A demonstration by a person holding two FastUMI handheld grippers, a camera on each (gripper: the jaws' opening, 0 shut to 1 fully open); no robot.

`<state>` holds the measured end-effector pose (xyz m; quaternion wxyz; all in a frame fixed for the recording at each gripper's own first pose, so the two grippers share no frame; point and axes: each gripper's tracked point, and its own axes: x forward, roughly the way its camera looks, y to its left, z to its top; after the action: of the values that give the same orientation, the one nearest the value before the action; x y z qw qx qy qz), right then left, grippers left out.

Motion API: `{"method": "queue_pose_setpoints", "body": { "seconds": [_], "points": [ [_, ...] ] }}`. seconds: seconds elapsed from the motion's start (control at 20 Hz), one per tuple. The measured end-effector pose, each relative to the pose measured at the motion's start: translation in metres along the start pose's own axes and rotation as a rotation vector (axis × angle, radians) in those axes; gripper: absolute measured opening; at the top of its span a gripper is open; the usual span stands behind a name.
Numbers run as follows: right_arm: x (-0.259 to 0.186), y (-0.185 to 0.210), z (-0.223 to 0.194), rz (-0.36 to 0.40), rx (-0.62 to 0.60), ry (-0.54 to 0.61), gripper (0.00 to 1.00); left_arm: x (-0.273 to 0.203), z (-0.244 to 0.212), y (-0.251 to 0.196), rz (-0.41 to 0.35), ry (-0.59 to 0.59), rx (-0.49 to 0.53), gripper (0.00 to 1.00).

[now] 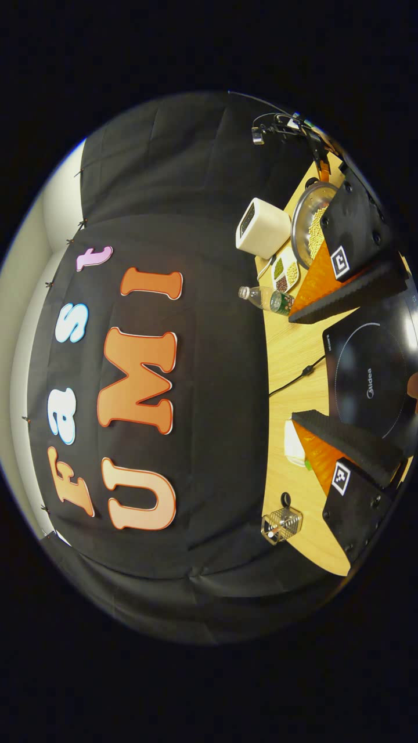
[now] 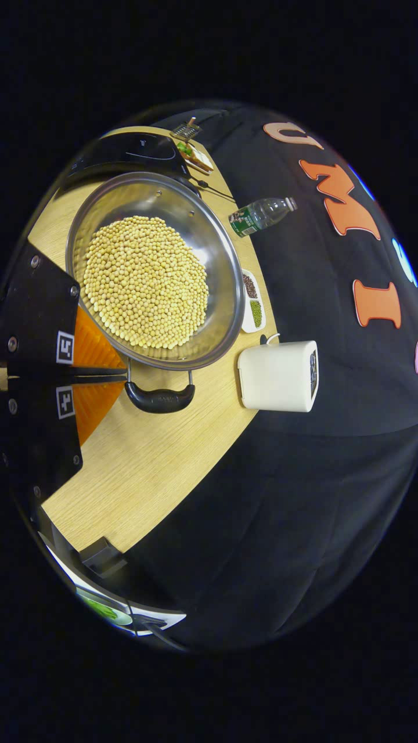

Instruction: First push the handle of the pot to place it horizontally, then grasp the pot with both hands and set it on the induction cooktop.

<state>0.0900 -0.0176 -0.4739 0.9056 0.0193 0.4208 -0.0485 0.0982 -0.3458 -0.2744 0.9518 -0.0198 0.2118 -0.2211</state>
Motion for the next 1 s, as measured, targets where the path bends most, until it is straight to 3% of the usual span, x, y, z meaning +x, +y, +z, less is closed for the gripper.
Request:
{"method": "queue_pose_setpoints", "body": {
  "seconds": [0.5, 1.0],
  "points": [
    [0.028, -0.005, 0.023, 0.008, 0.004, -0.014, 0.00, 0.019, -0.066, -0.069, -0.079, 0.120, -0.044, 0.98],
    [0.053, -0.016, 0.036, 0.010, -0.009, -0.011, 0.00, 0.027, -0.103, -0.104, -0.068, 0.179, -0.026, 0.98]
  ]
}}
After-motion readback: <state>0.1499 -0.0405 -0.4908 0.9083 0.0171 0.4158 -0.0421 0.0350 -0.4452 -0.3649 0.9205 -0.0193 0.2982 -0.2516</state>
